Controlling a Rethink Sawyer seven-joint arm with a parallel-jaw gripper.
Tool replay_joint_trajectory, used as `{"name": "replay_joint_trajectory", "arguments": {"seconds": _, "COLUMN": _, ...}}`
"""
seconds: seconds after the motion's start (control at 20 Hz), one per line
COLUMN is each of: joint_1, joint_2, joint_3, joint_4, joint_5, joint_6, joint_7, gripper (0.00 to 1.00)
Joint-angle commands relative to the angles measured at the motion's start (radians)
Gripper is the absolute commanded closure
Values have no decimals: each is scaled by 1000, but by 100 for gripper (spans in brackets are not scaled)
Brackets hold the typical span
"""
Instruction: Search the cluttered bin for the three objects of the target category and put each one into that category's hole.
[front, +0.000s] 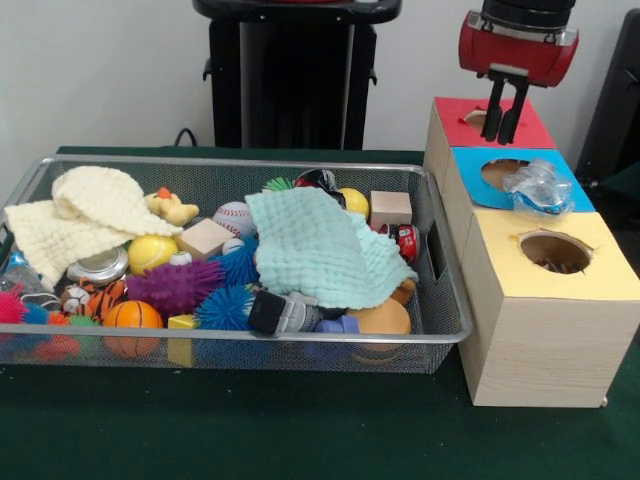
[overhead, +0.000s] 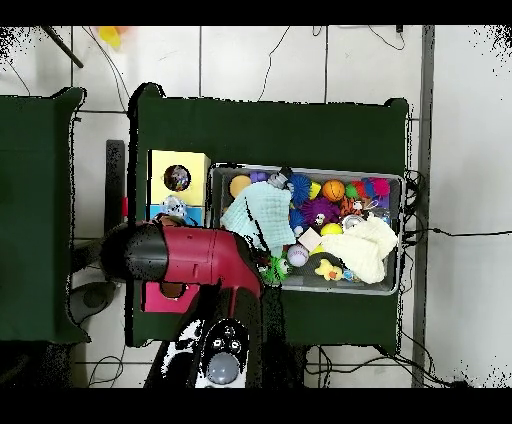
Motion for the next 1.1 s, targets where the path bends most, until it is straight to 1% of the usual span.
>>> {"name": "replay_joint_trajectory", "arguments": {"seconds": 0.05, "joint_1": -33, "joint_2": 43, "joint_3": 32, "joint_4": -20, "joint_5": 33, "joint_6": -55, "joint_7": 184, "gripper": 100}}
{"name": "replay_joint_trajectory", "arguments": {"seconds": 0.15, "joint_1": -31, "joint_2": 46, "joint_3": 29, "joint_4": -23, "joint_5": 34, "joint_6": -57, "joint_7": 187, "gripper": 100}}
{"name": "replay_joint_trajectory", "arguments": {"seconds": 0.35, "joint_1": -27, "joint_2": 41, "joint_3": 31, "joint_4": -5, "joint_5": 40, "joint_6": -88, "joint_7": 197, "gripper": 100}}
{"name": "replay_joint_trajectory", "arguments": {"seconds": 0.55, "joint_1": 6, "joint_2": 21, "joint_3": -3, "joint_4": -35, "joint_5": 34, "joint_6": -11, "joint_7": 215, "gripper": 100}}
{"name": "replay_joint_trajectory", "arguments": {"seconds": 0.65, "joint_1": 8, "joint_2": 11, "joint_3": -8, "joint_4": -56, "joint_5": 32, "joint_6": 32, "joint_7": 206, "gripper": 100}}
{"name": "replay_joint_trajectory", "arguments": {"seconds": 0.85, "joint_1": 0, "joint_2": 12, "joint_3": -9, "joint_4": -76, "joint_5": 20, "joint_6": 67, "joint_7": 173, "gripper": 100}}
{"name": "replay_joint_trajectory", "arguments": {"seconds": 0.9, "joint_1": -2, "joint_2": 10, "joint_3": -7, "joint_4": -74, "joint_5": 19, "joint_6": 64, "joint_7": 169, "gripper": 0}}
{"name": "replay_joint_trajectory", "arguments": {"seconds": 1.1, "joint_1": -8, "joint_2": 10, "joint_3": -1, "joint_4": -72, "joint_5": 20, "joint_6": 64, "joint_7": 162, "gripper": 0}}
